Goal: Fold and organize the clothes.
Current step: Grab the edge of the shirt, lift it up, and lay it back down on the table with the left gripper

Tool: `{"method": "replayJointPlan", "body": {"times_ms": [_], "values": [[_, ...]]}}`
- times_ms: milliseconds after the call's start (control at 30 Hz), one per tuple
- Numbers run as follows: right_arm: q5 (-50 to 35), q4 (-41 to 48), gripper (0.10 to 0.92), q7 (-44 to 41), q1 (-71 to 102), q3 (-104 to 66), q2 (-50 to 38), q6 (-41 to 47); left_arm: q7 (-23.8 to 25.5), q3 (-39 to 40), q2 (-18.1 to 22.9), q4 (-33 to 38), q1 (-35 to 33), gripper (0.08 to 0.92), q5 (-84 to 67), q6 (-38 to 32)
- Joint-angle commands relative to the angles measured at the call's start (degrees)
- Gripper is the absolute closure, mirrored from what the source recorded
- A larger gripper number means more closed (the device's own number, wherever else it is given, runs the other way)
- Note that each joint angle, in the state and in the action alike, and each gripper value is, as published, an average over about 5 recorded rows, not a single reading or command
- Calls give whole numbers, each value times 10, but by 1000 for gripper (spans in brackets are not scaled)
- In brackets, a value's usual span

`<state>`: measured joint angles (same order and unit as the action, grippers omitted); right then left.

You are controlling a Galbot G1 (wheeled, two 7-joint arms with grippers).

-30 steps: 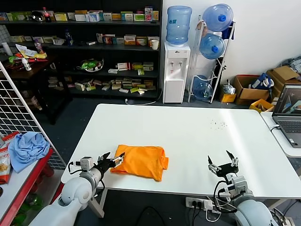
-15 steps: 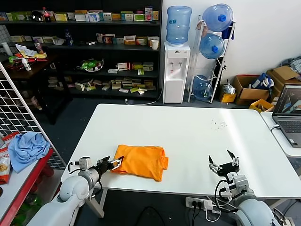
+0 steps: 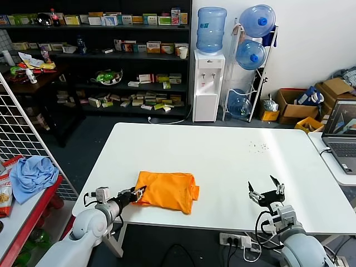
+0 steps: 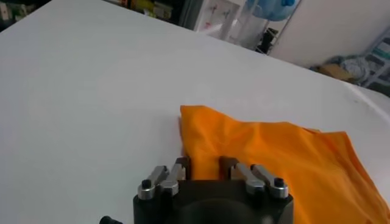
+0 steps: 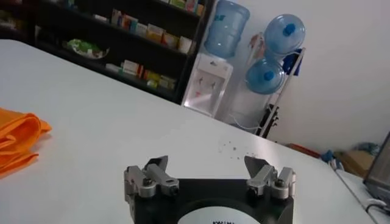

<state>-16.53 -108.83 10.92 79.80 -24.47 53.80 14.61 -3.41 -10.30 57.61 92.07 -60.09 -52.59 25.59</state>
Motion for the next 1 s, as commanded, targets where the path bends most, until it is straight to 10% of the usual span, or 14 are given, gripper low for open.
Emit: {"method": "replayJointPlan", "body": {"times_ms": [33, 333, 1000], "values": [[2, -1, 203, 2, -1, 2, 1, -1, 5, -7, -4, 16, -10, 626, -1, 0], [6, 2, 203, 5, -15, 19, 2, -2, -16, -54, -37, 39, -40, 868, 33, -14], [-9, 27, 203, 5, -75, 57, 8, -4, -18, -168, -225, -67, -37, 887, 303, -80]]}}
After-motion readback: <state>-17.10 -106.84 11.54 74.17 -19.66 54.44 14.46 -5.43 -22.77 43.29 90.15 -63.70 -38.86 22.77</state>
